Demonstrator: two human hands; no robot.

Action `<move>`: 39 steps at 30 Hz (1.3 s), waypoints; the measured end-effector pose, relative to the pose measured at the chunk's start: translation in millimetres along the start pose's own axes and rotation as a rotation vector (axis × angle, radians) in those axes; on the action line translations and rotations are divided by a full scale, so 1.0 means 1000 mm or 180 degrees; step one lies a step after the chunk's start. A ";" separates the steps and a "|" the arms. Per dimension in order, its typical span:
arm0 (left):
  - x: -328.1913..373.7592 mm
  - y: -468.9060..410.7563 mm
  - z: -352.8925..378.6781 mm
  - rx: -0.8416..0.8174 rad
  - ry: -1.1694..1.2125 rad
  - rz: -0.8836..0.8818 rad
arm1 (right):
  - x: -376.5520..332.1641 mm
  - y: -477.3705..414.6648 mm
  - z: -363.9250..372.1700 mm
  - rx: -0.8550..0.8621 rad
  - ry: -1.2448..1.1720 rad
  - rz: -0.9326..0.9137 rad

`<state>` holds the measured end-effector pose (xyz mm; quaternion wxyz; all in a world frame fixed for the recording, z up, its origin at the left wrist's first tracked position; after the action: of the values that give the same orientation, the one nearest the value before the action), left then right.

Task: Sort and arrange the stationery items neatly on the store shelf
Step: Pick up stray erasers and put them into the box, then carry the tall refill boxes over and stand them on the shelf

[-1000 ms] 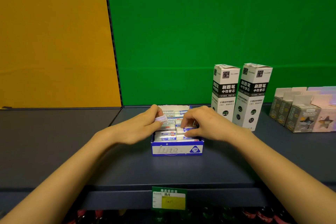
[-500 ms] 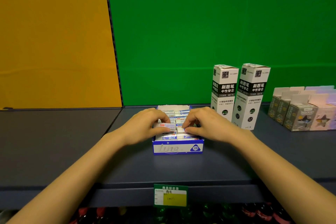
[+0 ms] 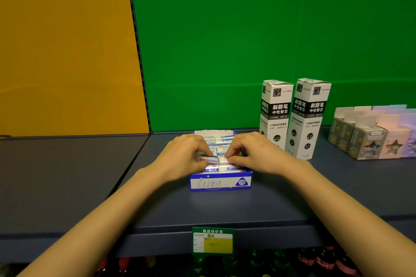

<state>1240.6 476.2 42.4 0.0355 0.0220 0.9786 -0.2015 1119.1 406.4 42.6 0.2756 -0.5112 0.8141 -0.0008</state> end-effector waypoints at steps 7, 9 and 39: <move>-0.002 0.003 0.003 -0.0297 0.0249 0.0117 | -0.003 0.002 -0.001 0.0095 0.0163 -0.0006; -0.003 0.002 0.002 -0.0287 0.0321 0.0095 | -0.003 0.004 -0.001 0.0195 0.0181 0.0028; 0.095 -0.110 0.019 -0.0555 0.2489 -0.1054 | 0.149 0.069 -0.097 0.1105 -0.2858 0.1232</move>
<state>1141.2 370.3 60.9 -0.3690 -0.0637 0.9221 -0.0976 969.7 287.9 39.0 0.6736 -0.2480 0.6831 0.1345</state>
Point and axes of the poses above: each hand's wrist, its own y-axis away from the middle knuckle, its own z-axis out of the palm, x = y × z, the point moved 6 cm from there along -y, towards the middle knuckle, and after that the axes turned 14 degrees about -y, right-handed, at the moved point
